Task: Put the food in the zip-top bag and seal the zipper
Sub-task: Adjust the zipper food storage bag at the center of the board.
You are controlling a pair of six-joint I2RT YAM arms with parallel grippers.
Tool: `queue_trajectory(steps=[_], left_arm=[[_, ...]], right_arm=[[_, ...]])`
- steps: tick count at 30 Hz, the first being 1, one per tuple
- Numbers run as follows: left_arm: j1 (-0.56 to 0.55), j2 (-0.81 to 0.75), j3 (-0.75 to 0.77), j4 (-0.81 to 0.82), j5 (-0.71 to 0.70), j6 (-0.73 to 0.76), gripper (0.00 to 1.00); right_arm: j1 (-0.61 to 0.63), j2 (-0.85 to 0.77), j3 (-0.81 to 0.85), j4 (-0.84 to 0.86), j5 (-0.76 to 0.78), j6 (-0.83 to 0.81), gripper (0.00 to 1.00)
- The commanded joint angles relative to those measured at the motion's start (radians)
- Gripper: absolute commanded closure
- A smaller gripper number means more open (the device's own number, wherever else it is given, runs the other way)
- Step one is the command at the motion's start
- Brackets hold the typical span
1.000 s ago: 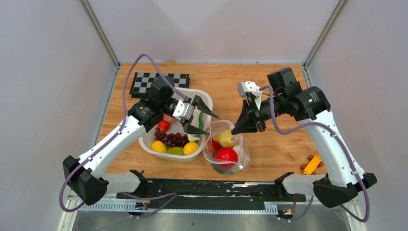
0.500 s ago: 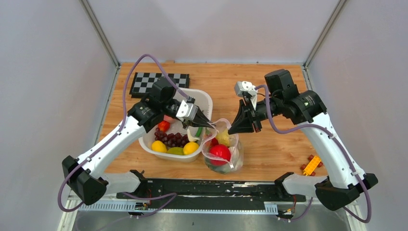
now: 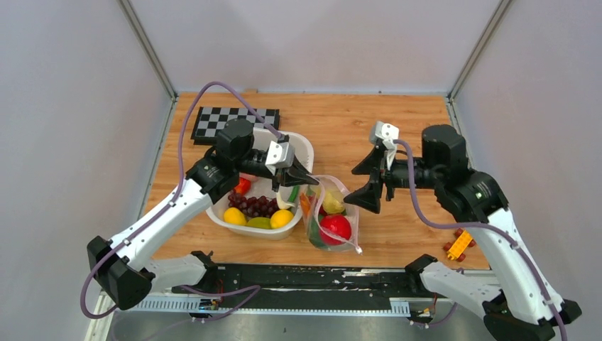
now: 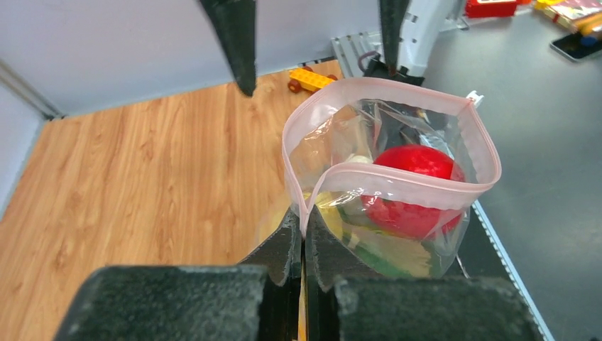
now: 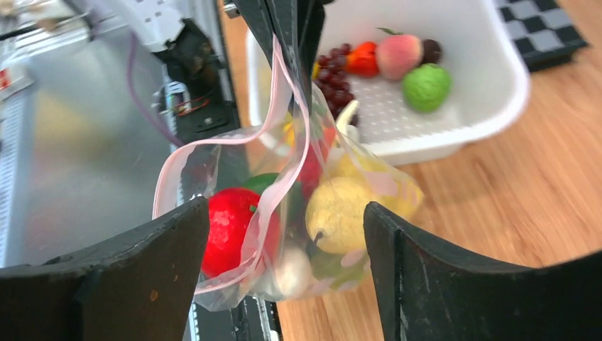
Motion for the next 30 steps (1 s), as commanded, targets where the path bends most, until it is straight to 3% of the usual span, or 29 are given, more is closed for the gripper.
queue_trajectory(steps=[1,5,14,21,27,30], left_arm=[[0.001,0.015,0.006,0.197,-0.121,-0.191,1.00],[0.005,0.038,-0.017,0.280,-0.207,-0.265,1.00],[0.040,0.088,-0.032,0.400,-0.344,-0.396,1.00],[0.056,0.055,-0.112,0.502,-0.405,-0.442,1.00],[0.062,0.036,-0.139,0.481,-0.432,-0.429,1.00],[0.062,0.033,-0.143,0.479,-0.435,-0.426,1.00]], right_arm=[[0.004,-0.164,-0.082,0.189,0.295,0.182,0.18],[0.006,-0.338,-0.258,0.305,0.435,0.317,0.16],[0.006,-0.667,-0.538,0.532,0.474,0.469,0.14],[0.006,-0.783,-0.681,0.586,0.538,0.456,0.16],[0.006,-0.861,-0.842,0.670,0.604,0.476,0.21],[0.007,-0.879,-0.911,0.732,0.564,0.494,0.23]])
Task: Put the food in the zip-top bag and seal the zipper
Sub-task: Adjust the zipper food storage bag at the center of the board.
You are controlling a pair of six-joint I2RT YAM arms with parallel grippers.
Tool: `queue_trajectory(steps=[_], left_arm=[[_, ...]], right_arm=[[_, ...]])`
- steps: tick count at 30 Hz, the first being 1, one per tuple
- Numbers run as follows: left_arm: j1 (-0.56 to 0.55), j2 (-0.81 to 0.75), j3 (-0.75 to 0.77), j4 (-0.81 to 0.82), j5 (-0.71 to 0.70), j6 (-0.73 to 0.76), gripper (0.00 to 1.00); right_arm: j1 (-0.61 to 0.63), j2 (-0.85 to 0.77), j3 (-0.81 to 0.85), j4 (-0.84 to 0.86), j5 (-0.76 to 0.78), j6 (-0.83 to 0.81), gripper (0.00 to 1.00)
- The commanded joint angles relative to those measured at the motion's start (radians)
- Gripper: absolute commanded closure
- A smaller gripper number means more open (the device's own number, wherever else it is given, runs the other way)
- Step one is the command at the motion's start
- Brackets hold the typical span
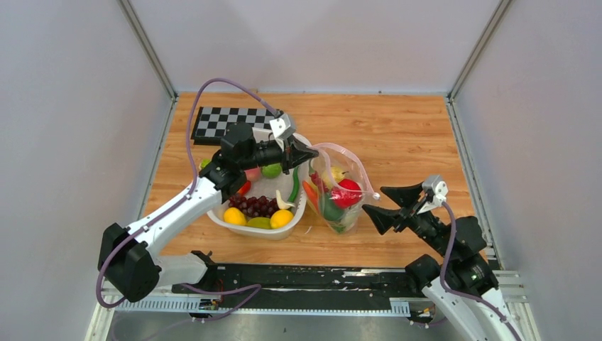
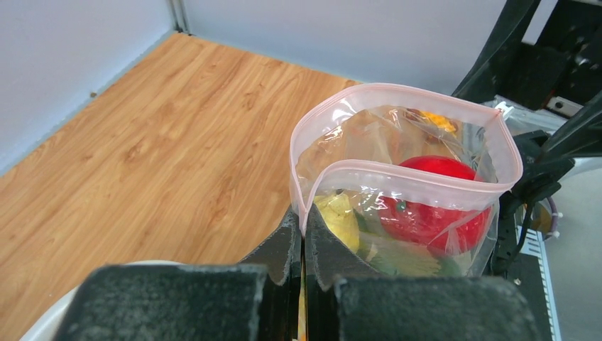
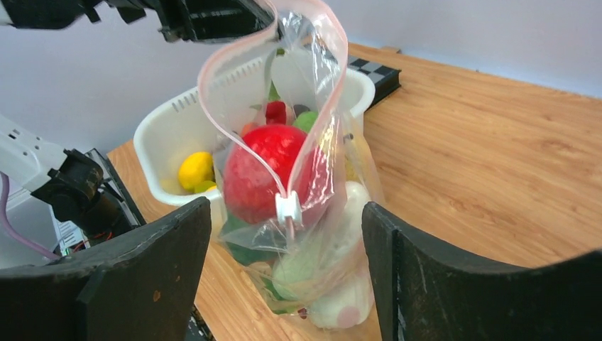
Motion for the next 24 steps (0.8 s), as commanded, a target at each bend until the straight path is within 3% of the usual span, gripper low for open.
queue_trajectory(steps=[1,3,7,14,17,20,24], left_arm=[[0.005,-0.043,0.003,0.062,-0.022,-0.006,1.00],[0.006,-0.042,0.001,0.064,-0.025,-0.005,1.00],[0.005,-0.035,0.001,0.065,-0.026,-0.009,1.00],[0.007,-0.030,-0.004,0.079,-0.029,-0.022,1.00],[0.008,-0.032,-0.003,0.073,-0.039,-0.020,1.00],[0.009,-0.036,-0.005,0.066,-0.060,-0.021,1.00],[0.015,-0.037,-0.005,0.066,-0.077,-0.026,1.00]], right_arm=[[0.006,-0.034,-0.094,0.161,-0.011,0.045,0.25],[0.005,-0.035,-0.130,0.223,-0.038,0.076,0.35],[0.006,-0.033,-0.189,0.348,-0.065,0.112,0.45],[0.006,-0.035,-0.232,0.394,-0.058,0.105,0.67],[0.007,-0.040,-0.234,0.386,-0.058,0.105,0.67],[0.007,-0.047,-0.235,0.367,-0.057,0.100,0.58],[0.006,-0.060,-0.231,0.285,-0.039,0.083,0.59]])
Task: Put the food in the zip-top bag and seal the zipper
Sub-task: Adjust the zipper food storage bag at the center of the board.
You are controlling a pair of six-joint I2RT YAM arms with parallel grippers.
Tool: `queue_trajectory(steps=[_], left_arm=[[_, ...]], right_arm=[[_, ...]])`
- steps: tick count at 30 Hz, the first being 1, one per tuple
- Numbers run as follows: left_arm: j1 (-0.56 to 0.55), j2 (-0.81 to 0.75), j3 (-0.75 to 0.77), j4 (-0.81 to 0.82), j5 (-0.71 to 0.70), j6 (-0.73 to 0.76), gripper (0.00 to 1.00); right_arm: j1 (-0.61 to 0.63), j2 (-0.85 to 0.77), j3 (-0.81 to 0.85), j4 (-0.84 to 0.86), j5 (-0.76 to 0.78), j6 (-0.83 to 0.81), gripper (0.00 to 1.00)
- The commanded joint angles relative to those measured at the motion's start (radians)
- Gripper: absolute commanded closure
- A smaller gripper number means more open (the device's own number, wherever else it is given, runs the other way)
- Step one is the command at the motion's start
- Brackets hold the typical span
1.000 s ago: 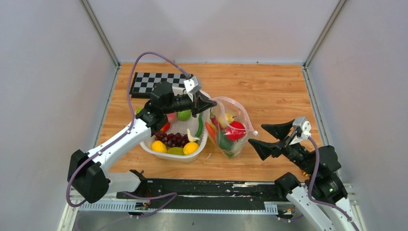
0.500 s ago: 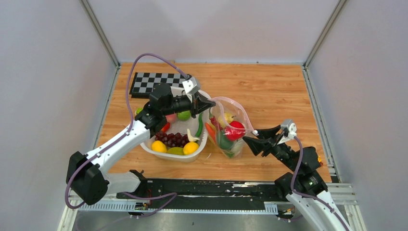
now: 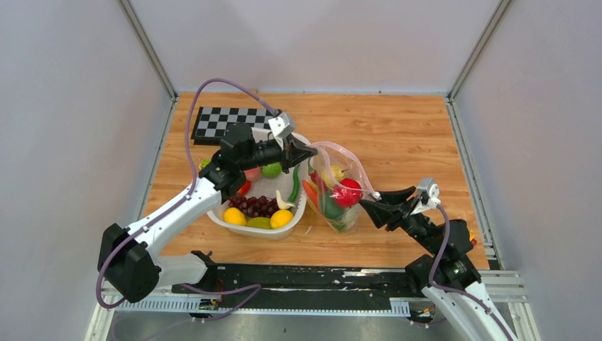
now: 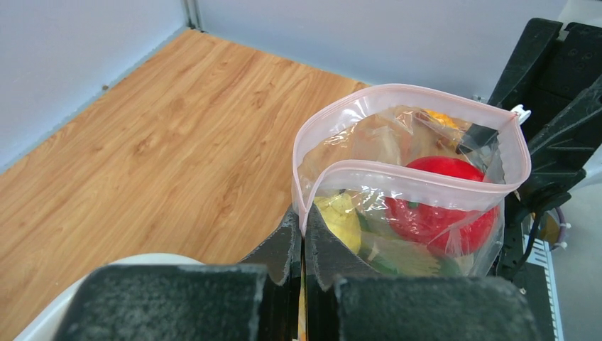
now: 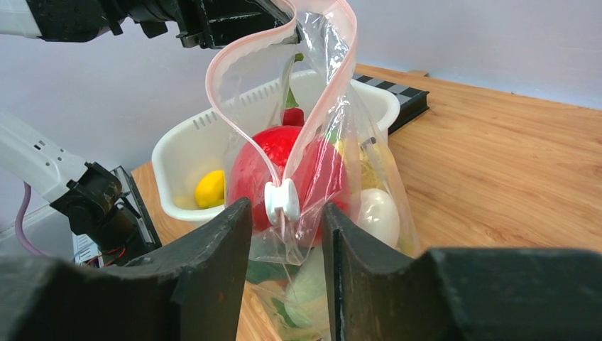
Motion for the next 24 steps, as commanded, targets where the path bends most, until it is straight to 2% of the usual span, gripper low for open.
queue_trajectory(steps=[1,3,5,7,8,12,15,18,24], left_arm=[[0.014,-0.032,0.003,0.061,-0.037,-0.013,1.00],[0.015,-0.034,0.003,0.064,-0.034,-0.013,1.00],[0.015,-0.035,-0.001,0.065,-0.035,-0.009,1.00],[0.014,-0.036,-0.007,0.064,-0.039,-0.007,1.00],[0.016,-0.035,-0.009,0.065,-0.039,-0.008,1.00],[0.016,-0.029,-0.011,0.072,-0.033,-0.019,1.00],[0.016,-0.030,-0.011,0.074,-0.036,-0.021,1.00],[0.016,-0.027,-0.011,0.074,-0.044,-0.024,1.00],[0.017,-0.028,-0.007,0.075,-0.039,-0.029,1.00]], right_arm=[[0.005,-0.026,0.002,-0.039,0.013,-0.012,0.61],[0.006,-0.036,-0.003,-0.038,0.022,-0.012,0.66],[0.006,-0.041,-0.008,-0.021,0.032,-0.008,0.75],[0.006,-0.040,-0.008,-0.008,0.039,-0.003,0.89],[0.007,-0.038,-0.011,-0.004,0.043,-0.002,0.91],[0.007,-0.037,-0.016,-0.001,0.044,0.003,0.92],[0.006,-0.037,-0.009,-0.001,0.034,0.009,0.77],[0.006,-0.035,-0.004,-0.015,0.017,0.001,0.74],[0.006,-0.042,-0.018,-0.002,0.020,0.003,0.92]])
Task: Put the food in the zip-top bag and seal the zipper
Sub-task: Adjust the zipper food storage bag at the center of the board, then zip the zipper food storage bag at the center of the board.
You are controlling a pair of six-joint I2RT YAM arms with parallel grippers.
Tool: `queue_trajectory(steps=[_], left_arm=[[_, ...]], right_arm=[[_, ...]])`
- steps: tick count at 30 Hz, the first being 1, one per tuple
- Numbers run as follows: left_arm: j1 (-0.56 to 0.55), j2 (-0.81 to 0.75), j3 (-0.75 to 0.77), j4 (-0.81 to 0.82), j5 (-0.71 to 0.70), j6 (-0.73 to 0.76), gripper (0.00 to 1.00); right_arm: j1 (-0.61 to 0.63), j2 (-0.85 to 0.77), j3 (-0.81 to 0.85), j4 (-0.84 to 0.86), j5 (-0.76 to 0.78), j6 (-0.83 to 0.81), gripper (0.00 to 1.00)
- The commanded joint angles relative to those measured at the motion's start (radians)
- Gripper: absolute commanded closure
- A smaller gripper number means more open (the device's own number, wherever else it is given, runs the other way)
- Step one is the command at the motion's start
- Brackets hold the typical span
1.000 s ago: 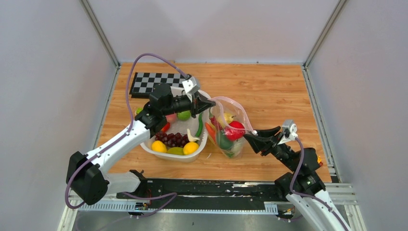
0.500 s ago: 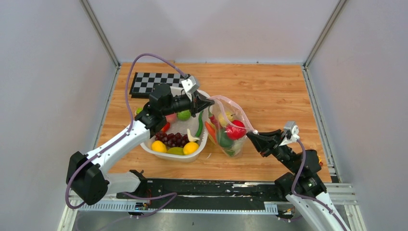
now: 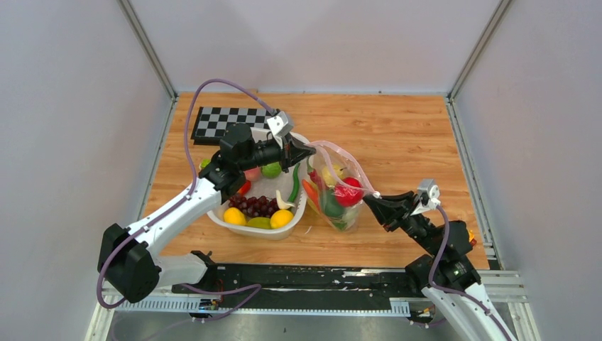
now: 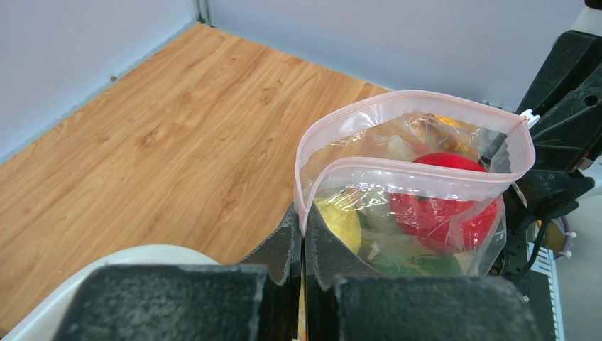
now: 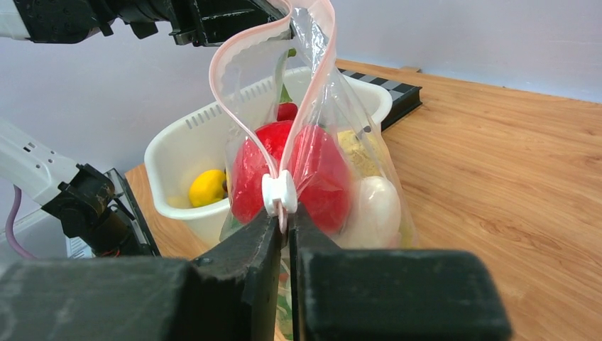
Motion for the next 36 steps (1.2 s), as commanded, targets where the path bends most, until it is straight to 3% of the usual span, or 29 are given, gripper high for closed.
queue_trajectory(steps=[1,6,9,11,16,24,29,36], left_arm=[[0.008,-0.028,0.006,0.064,-0.010,-0.009,1.00],[0.007,-0.031,0.006,0.045,0.002,0.001,0.99],[0.007,-0.035,0.025,-0.003,0.012,0.030,0.63],[0.008,-0.040,0.057,-0.061,0.016,0.070,0.48],[0.007,-0.039,0.202,-0.235,0.089,0.223,0.32],[-0.058,0.025,0.427,-0.335,0.337,0.358,0.23],[-0.210,0.147,0.606,-0.649,0.320,0.608,0.23],[-0.363,0.291,0.741,-0.884,0.288,0.784,0.26]], right_arm=[[0.006,-0.012,-0.006,0.028,-0.001,0.005,0.96],[0.006,-0.012,0.015,0.021,0.020,-0.005,1.00],[0.006,-0.010,0.063,-0.025,0.030,-0.030,1.00],[0.005,0.002,0.092,-0.042,0.021,-0.053,1.00],[0.006,0.079,0.153,-0.098,-0.060,-0.109,1.00],[0.007,0.168,0.231,-0.133,-0.121,-0.173,1.00],[0.006,0.203,0.278,-0.175,-0.136,-0.211,1.00],[0.006,0.198,0.276,-0.172,-0.136,-0.206,1.00]])
